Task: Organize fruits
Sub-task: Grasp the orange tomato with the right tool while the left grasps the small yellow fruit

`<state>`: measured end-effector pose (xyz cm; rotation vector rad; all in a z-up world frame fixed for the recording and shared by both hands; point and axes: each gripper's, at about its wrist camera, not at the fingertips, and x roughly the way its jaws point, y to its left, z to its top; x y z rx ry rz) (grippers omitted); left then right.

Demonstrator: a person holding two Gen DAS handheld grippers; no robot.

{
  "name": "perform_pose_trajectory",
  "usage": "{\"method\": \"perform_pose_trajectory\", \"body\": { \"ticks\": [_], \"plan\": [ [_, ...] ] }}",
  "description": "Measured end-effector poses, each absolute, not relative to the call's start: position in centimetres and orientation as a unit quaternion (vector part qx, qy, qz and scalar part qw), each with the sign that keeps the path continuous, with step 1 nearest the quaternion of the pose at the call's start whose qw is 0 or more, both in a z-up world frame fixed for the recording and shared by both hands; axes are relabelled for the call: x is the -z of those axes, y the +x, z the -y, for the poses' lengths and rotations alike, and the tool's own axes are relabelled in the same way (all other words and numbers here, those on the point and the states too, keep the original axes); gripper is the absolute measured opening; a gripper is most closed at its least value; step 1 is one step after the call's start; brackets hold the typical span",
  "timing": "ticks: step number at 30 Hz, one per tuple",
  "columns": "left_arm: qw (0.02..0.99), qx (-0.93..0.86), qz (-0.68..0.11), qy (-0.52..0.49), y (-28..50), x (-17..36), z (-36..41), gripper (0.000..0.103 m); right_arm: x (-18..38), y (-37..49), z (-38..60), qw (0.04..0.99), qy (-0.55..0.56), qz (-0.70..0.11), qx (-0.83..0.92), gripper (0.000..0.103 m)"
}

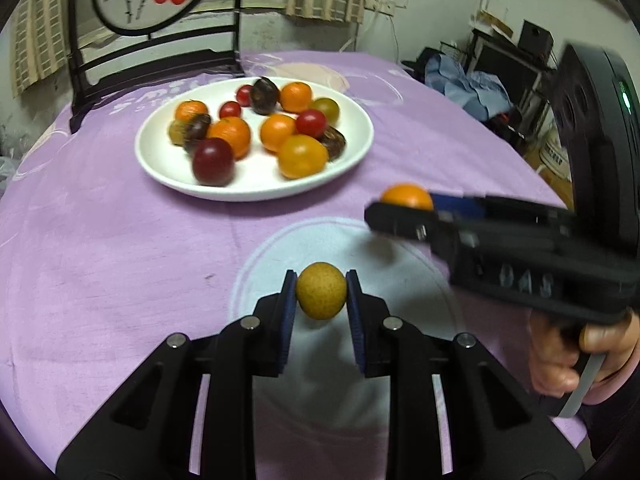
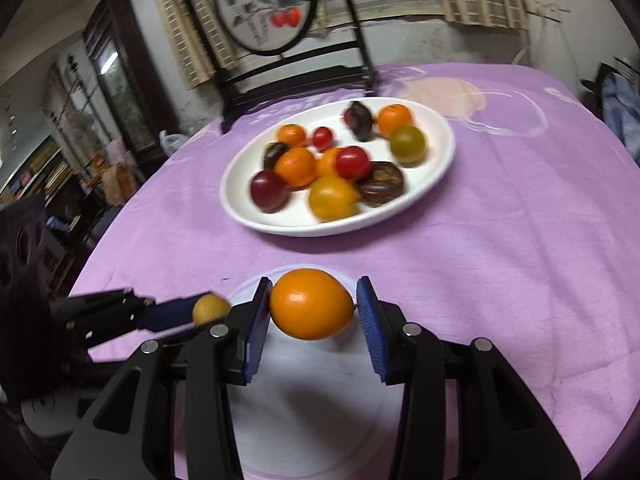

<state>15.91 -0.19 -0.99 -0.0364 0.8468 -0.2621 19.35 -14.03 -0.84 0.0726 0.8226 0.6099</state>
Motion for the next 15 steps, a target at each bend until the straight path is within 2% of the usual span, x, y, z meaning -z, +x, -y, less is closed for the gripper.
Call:
{"method": "perform_pose_trajectory", "body": {
  "ticks": [7, 15],
  "plan": [
    [0.917, 0.112, -0.381, -0.041, 17.4, -1.7, -1.7, 0.025, -1.8, 21.0, 12.9, 0.894, 0.029, -0.344, -0.287, 0.044],
    [0.933, 0.040, -0.352, -0.069, 24.6, -3.8, -4.3, 0.025, -3.1, 28.7, 12.0, 0.920, 0.042, -0.316, -0.229, 0.044]
  ]
}}
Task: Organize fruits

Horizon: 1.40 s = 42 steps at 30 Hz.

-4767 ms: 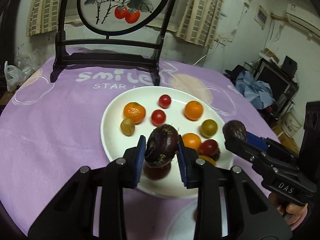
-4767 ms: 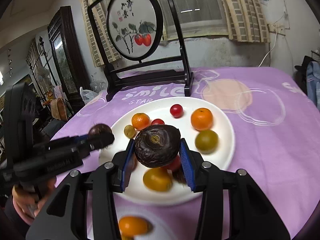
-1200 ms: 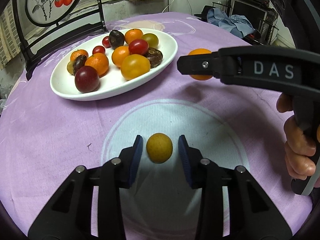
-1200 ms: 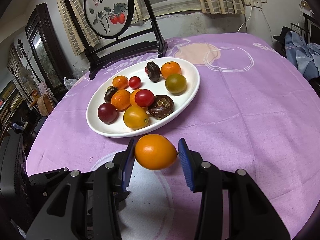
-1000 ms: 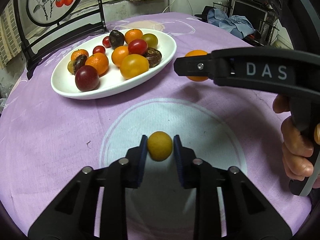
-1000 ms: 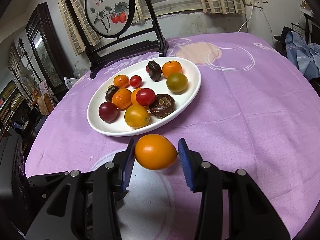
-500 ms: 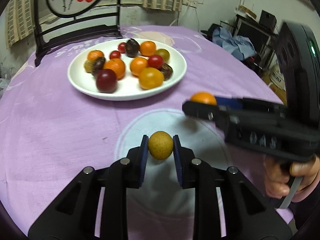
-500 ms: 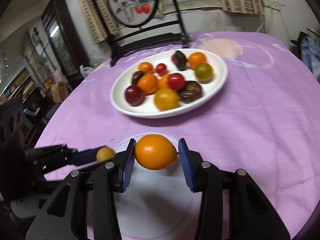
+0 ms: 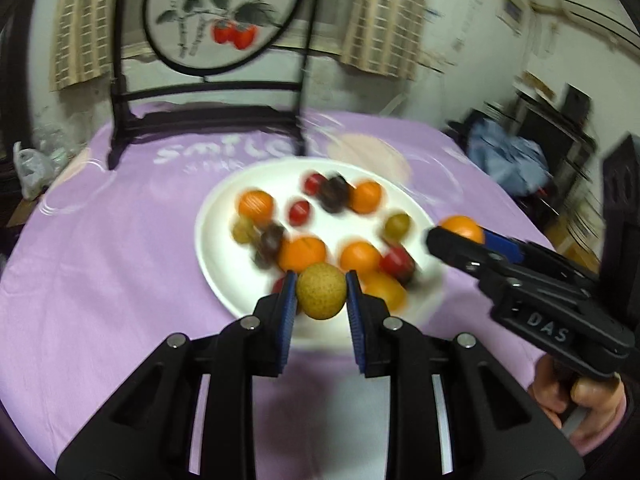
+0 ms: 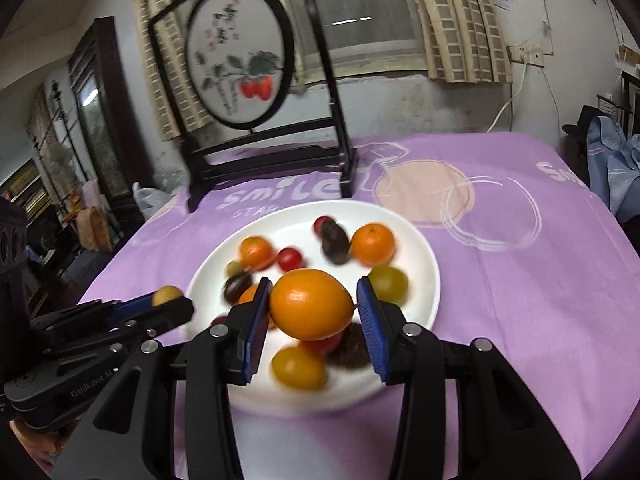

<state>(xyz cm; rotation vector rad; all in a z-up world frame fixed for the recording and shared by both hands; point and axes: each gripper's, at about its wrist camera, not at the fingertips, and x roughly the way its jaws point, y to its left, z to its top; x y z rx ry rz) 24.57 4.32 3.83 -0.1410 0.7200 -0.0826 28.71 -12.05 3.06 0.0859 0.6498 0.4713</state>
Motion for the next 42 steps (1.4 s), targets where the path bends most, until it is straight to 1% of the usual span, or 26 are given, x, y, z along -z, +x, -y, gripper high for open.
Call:
{"method": "perform_pose_trajectory", "body": {
  "ticks": [10, 17, 19, 20, 21, 22, 23, 25, 26, 27, 28, 29, 30, 31, 32, 33, 36, 39, 42],
  "plan": [
    [0.924, -0.022, -0.372, -0.084, 32.5, -2.1, -7.1, 0.025, -0.6, 34.8, 10.6, 0.907, 0.019, -0.358, -0.223, 0.044],
    [0.918, -0.030, -0.389, -0.067, 34.5, -0.7, -7.2, 0.025, 0.4, 36.0, 9.8, 0.894, 0.005, -0.376, -0.244, 0.044],
    [0.918, -0.034, -0.390, -0.064, 34.6, -0.5, -7.3, 0.026, 0.3, 35.8, 9.6, 0.890, -0.001, -0.379, -0.253, 0.052],
    [0.918, -0.038, -0.390, -0.063, 34.5, -0.5, -7.2, 0.034, 0.2, 35.7, 9.6, 0.889, -0.002, -0.381, -0.255, 0.052],
    [0.918, -0.042, -0.389, -0.061, 34.4, -0.6, -7.2, 0.049, 0.0, 35.5, 9.6, 0.887, -0.005, -0.382, -0.258, 0.059],
    [0.920, -0.051, -0.384, -0.058, 34.1, -0.9, -7.2, 0.056, -0.3, 35.2, 9.6, 0.888, -0.007, -0.380, -0.259, 0.062],
    [0.923, -0.059, -0.376, -0.054, 33.6, -1.3, -7.1, 0.063, -0.6, 34.8, 9.7, 0.890, -0.009, -0.376, -0.260, 0.062],
    [0.928, -0.062, -0.364, -0.041, 32.7, -2.2, -6.8, 0.073, -1.4, 33.8, 10.1, 0.892, -0.016, -0.369, -0.261, 0.062],
    [0.931, -0.064, -0.359, -0.036, 32.2, -2.6, -6.6, 0.082, -1.7, 33.2, 10.3, 0.892, -0.016, -0.367, -0.263, 0.063],
    [0.935, -0.068, -0.348, -0.030, 31.2, -3.3, -6.3, 0.088, -2.3, 32.4, 10.6, 0.893, -0.015, -0.364, -0.265, 0.063],
    [0.937, -0.073, -0.341, -0.025, 30.5, -3.8, -6.2, 0.090, -2.6, 31.7, 11.0, 0.894, -0.014, -0.362, -0.264, 0.064],
    [0.940, -0.077, -0.333, -0.020, 29.5, -4.3, -6.0, 0.094, -2.9, 30.9, 11.3, 0.895, -0.015, -0.360, -0.264, 0.065],
    [0.941, -0.077, -0.329, -0.018, 28.9, -4.7, -5.9, 0.099, -3.3, 29.8, 11.8, 0.896, -0.017, -0.357, -0.263, 0.072],
    [0.944, -0.073, -0.322, -0.017, 27.8, -5.2, -5.7, 0.101, -3.5, 28.9, 12.1, 0.897, -0.019, -0.355, -0.263, 0.084],
    [0.945, -0.069, -0.319, -0.019, 26.9, -5.5, -5.5, 0.101, -3.7, 28.0, 12.4, 0.897, -0.021, -0.352, -0.265, 0.094],
    [0.946, -0.063, -0.317, -0.021, 25.7, -5.9, -5.3, 0.101, -3.8, 26.8, 12.9, 0.897, -0.023, -0.348, -0.271, 0.102],
    [0.946, -0.043, -0.319, -0.021, 22.6, -5.8, -4.8, 0.101, -3.5, 23.9, 14.4, 0.891, -0.028, -0.348, -0.291, 0.102],
    [0.945, -0.035, -0.325, -0.030, 19.2, -4.6, -5.0, 0.101, -2.3, 21.2, 16.1, 0.891, -0.033, -0.347, -0.290, 0.102],
    [0.940, -0.027, -0.339, -0.037, 16.0, -3.1, -5.2, 0.101, -0.1, 18.8, 17.5, 0.881, -0.050, -0.375, -0.283, 0.102]
  ]
}}
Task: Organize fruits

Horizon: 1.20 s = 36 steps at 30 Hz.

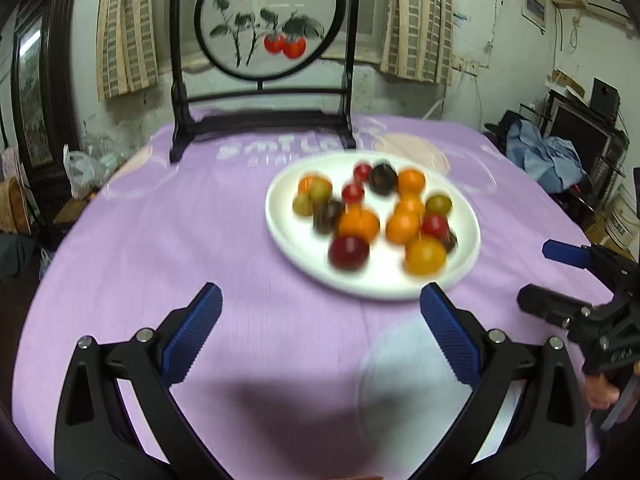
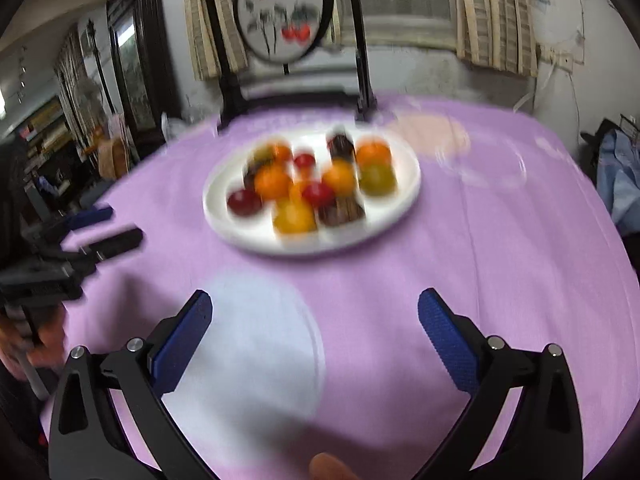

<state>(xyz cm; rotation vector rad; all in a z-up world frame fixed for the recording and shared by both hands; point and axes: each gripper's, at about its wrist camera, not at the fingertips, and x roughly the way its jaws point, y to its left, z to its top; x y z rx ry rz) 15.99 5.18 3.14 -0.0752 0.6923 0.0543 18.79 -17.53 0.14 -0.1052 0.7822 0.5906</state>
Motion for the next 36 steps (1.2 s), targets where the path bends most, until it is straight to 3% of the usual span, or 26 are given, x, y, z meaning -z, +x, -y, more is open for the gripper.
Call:
{"method": "perform_pose_trajectory", "body": {
  "ticks": [4, 11, 36],
  "plan": [
    [0.932, -0.033, -0.359, -0.028, 13.0, -1.4, -5.1, 0.101, 1.7, 15.9, 18.5, 0.868, -0.070, -0.399, -0.287, 0.102],
    [0.936, -0.042, -0.348, -0.011, 9.5, -0.5, -4.9, 0.101, 0.9, 12.8, 18.9, 0.884, -0.083, -0.356, -0.290, 0.102],
    [0.938, -0.056, -0.342, 0.025, 9.5, -0.6, -4.2, 0.101, 0.5, 12.2, 19.4, 0.890, -0.084, -0.341, -0.291, 0.102]
  ]
}}
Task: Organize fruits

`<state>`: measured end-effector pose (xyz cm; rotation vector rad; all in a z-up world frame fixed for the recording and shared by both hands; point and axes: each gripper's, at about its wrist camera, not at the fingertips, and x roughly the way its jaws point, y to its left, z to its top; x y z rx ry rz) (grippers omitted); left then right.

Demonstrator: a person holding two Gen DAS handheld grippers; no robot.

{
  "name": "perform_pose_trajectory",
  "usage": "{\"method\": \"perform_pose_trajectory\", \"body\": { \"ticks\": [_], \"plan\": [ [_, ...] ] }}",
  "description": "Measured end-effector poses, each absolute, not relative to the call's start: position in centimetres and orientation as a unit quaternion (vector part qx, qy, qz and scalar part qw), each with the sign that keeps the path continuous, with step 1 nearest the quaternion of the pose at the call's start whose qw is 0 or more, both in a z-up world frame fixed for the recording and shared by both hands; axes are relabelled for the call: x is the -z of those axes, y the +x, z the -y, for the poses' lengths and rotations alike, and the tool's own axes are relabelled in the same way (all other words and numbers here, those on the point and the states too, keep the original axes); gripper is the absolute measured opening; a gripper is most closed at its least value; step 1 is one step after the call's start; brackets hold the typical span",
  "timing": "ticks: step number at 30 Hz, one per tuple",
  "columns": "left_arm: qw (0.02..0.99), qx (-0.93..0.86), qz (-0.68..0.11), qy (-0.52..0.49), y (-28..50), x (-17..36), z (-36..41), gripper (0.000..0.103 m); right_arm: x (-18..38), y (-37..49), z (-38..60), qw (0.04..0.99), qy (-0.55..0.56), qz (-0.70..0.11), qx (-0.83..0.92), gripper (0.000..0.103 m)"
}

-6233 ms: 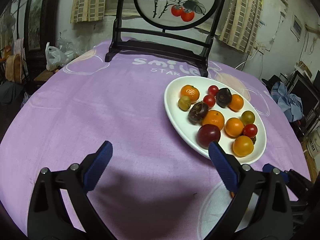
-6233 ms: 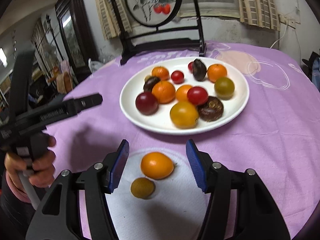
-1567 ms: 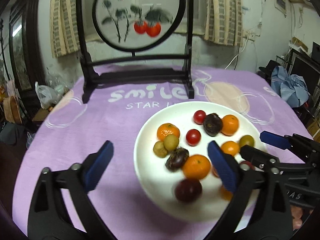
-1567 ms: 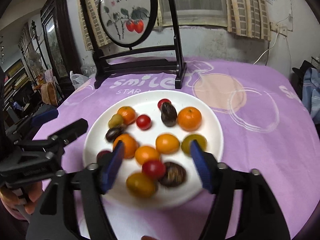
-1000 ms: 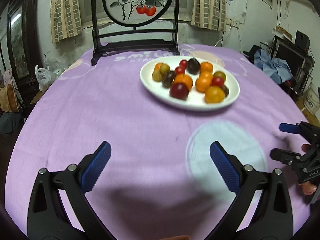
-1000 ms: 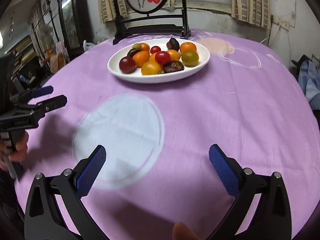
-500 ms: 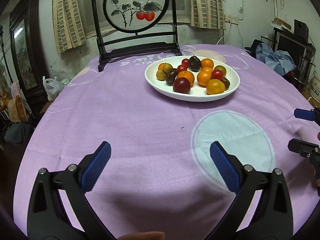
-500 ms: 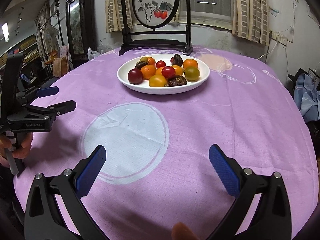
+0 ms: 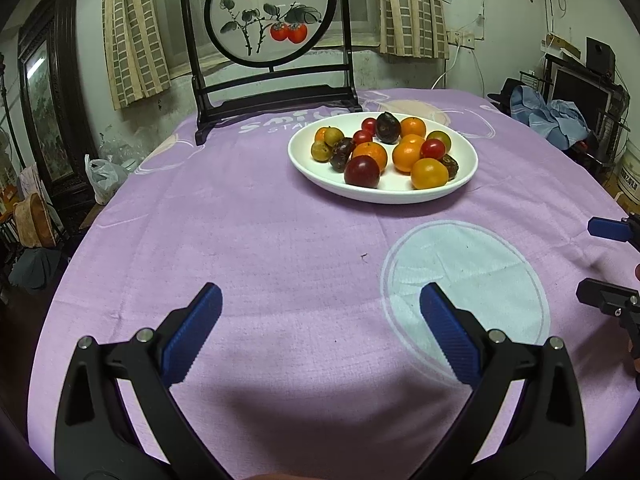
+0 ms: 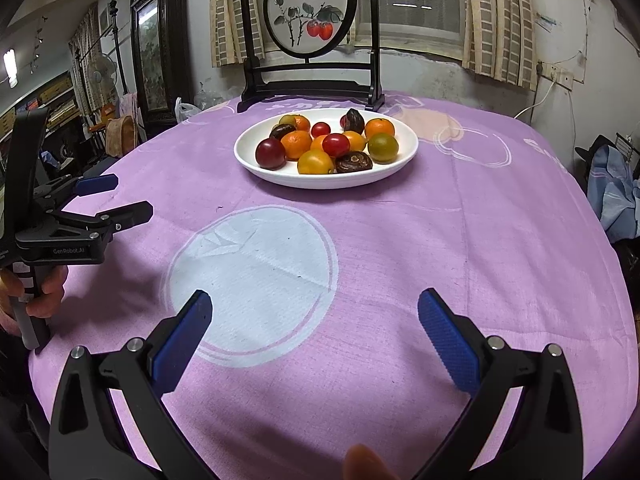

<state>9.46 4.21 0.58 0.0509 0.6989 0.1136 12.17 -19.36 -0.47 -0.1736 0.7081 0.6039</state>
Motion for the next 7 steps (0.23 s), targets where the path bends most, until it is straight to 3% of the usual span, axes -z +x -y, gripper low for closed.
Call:
{"method": "perform_pose_trajectory", "body": {
  "ticks": [7],
  "plan": [
    [0.936, -0.058, -0.346, 0.023, 9.65, -0.57, -4.33, 0.101, 0.51, 12.16, 19.40, 0.890, -0.084, -0.341, -0.290, 0.102]
  ]
}}
